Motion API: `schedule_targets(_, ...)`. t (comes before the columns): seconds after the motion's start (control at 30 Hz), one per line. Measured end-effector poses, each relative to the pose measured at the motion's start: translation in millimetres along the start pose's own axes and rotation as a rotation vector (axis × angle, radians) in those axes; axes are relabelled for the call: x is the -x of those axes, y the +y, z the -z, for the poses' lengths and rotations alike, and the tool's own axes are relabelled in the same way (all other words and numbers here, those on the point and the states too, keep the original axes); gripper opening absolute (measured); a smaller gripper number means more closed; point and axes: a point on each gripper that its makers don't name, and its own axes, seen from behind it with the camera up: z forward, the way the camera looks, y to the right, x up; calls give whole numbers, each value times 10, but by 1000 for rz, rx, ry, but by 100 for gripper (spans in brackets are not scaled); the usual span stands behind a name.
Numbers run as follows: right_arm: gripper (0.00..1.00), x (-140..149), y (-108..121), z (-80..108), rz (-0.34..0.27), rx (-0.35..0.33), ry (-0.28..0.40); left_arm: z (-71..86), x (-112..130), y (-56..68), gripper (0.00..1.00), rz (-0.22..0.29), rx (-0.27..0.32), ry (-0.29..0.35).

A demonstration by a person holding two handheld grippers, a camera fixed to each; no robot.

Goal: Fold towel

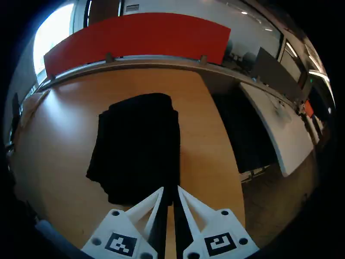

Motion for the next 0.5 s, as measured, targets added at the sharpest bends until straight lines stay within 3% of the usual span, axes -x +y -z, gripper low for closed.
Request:
schedule_targets(0.07,18,-1,-9,15,0,-1,5,2,4,1,97,1,0,0)
schedule_targets(0.17,36,-3,-38,50,4,-8,16,8,5,3,97,1,1,2)
schedule_targets(0.33,93,-19,-87,102,10,-13,33,14,6,6,97,2,3,5)
schedule_targets(0.4,100,-30,-100,116,10,-10,39,15,2,10,97,4,3,8)
schedule_targets(0.5,100,-52,-131,129,2,-9,49,20,-6,15,97,8,5,11)
